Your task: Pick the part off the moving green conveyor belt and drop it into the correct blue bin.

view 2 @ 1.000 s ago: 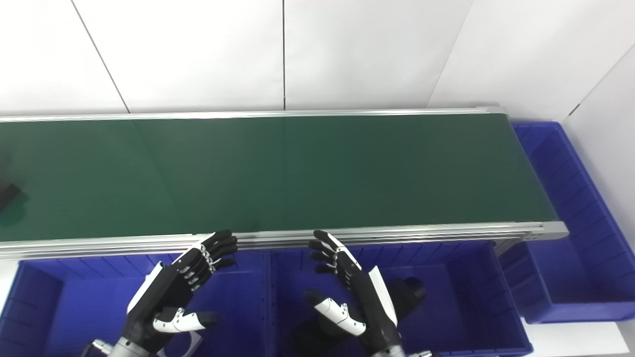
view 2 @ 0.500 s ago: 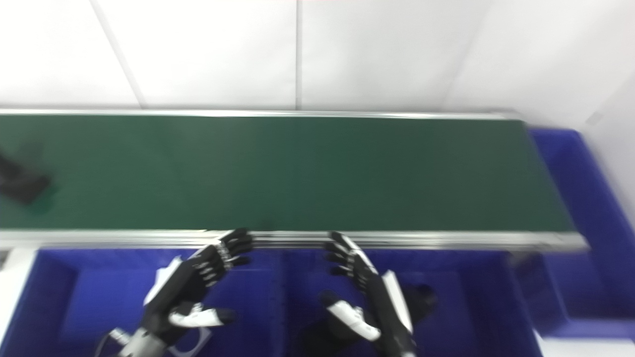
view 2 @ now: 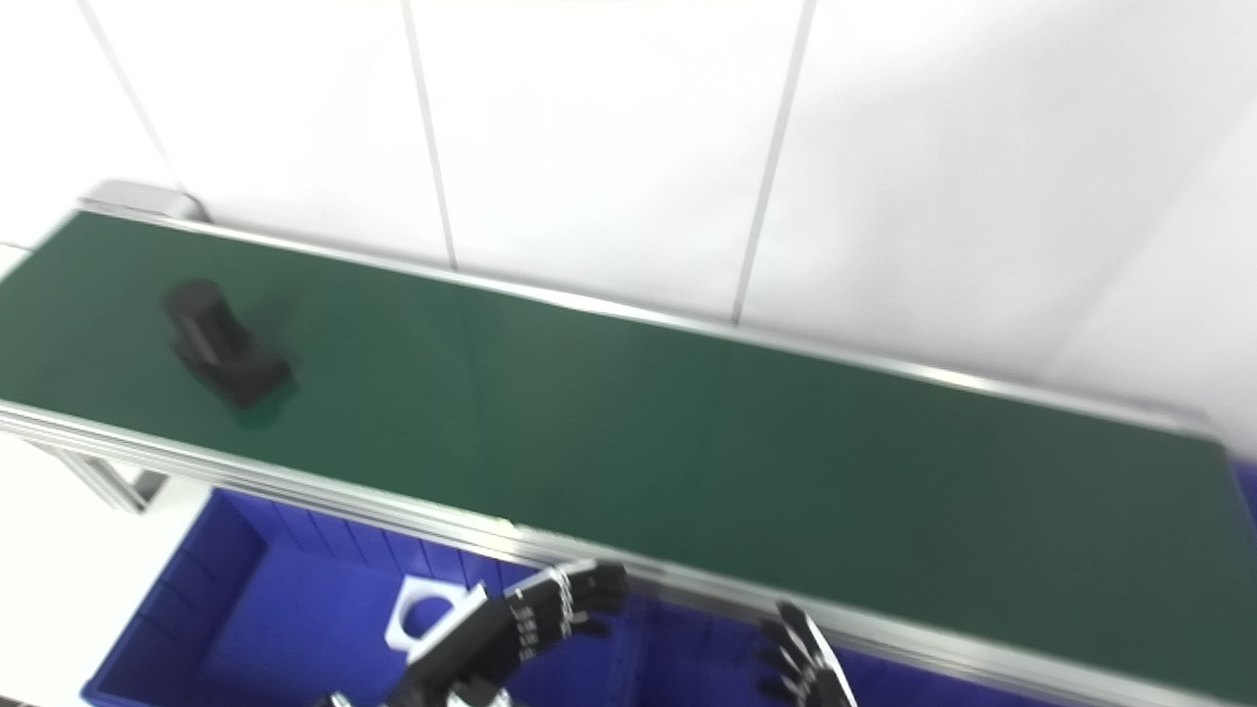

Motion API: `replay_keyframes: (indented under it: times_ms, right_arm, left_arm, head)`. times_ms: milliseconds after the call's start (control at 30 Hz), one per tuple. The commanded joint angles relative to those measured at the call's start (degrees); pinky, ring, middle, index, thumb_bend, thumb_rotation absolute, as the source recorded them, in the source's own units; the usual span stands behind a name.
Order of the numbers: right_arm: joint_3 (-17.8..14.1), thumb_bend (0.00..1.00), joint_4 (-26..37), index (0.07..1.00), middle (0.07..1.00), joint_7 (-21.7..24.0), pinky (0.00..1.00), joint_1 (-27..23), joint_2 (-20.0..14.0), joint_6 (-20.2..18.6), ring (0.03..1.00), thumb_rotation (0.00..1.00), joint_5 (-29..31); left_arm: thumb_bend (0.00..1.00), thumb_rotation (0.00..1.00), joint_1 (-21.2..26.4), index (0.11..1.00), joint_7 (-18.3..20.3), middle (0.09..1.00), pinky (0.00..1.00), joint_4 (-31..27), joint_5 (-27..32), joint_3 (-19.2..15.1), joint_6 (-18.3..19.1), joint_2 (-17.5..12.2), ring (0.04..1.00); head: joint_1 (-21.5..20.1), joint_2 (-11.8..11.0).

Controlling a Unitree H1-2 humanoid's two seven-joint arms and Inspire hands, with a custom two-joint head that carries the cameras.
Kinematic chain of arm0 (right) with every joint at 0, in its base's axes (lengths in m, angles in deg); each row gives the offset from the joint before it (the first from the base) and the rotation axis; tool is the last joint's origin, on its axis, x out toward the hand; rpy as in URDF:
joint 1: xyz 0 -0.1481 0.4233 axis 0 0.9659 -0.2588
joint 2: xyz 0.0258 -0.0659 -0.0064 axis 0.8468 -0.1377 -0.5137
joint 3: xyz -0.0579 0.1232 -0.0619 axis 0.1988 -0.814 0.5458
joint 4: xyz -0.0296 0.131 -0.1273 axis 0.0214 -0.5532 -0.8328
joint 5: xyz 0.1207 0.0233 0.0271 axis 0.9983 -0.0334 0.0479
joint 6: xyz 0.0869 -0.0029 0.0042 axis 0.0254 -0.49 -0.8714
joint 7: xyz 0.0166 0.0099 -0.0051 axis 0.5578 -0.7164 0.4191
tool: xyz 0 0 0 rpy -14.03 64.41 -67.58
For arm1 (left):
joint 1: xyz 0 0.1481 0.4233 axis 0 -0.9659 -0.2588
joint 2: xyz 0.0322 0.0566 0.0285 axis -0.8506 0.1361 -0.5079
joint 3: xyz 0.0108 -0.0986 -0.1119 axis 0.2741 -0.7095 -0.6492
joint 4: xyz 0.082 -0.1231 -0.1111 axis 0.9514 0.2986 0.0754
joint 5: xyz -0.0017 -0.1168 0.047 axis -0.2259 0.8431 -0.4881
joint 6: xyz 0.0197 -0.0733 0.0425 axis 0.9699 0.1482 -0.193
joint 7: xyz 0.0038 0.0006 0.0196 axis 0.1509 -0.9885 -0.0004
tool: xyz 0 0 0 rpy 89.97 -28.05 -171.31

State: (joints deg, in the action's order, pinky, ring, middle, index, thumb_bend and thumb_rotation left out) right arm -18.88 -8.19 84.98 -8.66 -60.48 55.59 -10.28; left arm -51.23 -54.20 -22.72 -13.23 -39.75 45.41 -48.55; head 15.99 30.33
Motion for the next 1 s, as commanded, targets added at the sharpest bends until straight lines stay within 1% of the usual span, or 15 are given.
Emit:
replay_keyframes:
  times_ms: [0,100,133,233,467,567,733,800,967]
  right_arm:
    - [-0.4,0.61,0.6,0.932,0.866,0.6,0.73,-0.3,-0.3,3.1,0.828,0.81,1.1]
    - [-0.6,0.60,-0.1,0.941,0.871,0.6,0.74,-0.6,-0.4,3.4,0.832,0.82,1.1]
    - [-0.7,0.60,-0.3,0.941,0.871,0.6,0.73,-0.6,-0.4,3.5,0.832,0.82,1.1]
    - [-0.9,0.60,-0.8,0.940,0.871,0.6,0.73,-0.7,-0.3,3.7,0.832,0.83,1.1]
    - [-1.1,0.57,-2.4,0.947,0.877,1.2,0.76,-1.4,-0.2,5.4,0.850,0.81,2.3]
    - [-1.3,0.56,-3.3,0.954,0.882,1.4,0.77,-1.7,-0.2,6.2,0.860,0.81,2.7]
    - [-1.6,0.53,-3.7,0.962,0.889,1.6,0.78,-1.9,-0.3,6.4,0.869,0.80,2.9]
    - [-1.6,0.55,-3.5,0.967,0.889,1.6,0.79,-1.8,-0.2,6.2,0.874,0.81,2.8]
    - [-1.8,0.53,-3.9,0.973,0.892,1.9,0.80,-2.1,-0.4,6.3,0.877,0.79,3.2]
  left_arm:
    - [0.99,0.31,0.8,0.840,-0.6,0.845,0.80,-0.4,-0.2,0.2,-2.7,0.8,0.838]
    - [1.00,0.30,1.2,0.834,-0.9,0.840,0.79,0.4,-0.4,0.4,-2.6,1.0,0.832]
    - [1.00,0.29,1.3,0.833,-1.0,0.840,0.78,0.6,-0.4,0.4,-2.8,1.1,0.829]
    - [1.00,0.29,1.7,0.831,-0.9,0.840,0.77,1.6,-0.2,0.4,-3.5,1.2,0.825]
    - [1.00,0.30,2.4,0.823,-0.8,0.835,0.77,3.1,-0.5,0.4,-4.1,1.4,0.819]
    - [1.00,0.30,2.7,0.821,-0.8,0.834,0.77,3.7,-0.6,0.5,-4.5,1.6,0.817]
    - [1.00,0.31,3.0,0.816,-0.9,0.830,0.76,4.6,-0.6,0.5,-5.0,2.0,0.810]
    - [1.00,0.31,3.1,0.810,-1.0,0.823,0.76,4.8,-0.7,0.5,-5.0,2.1,0.805]
    - [1.00,0.30,3.4,0.809,-1.0,0.822,0.76,5.0,-1.2,0.6,-4.9,2.2,0.804]
  head:
    - [0.2,-0.2]
    - [1.0,-1.6]
    - [1.0,-1.6]
    - [1.8,-2.9]
    - [3.2,-4.0]
    - [4.4,-4.9]
    - [5.6,-5.5]
    - [5.7,-5.5]
    - [6.3,-5.9]
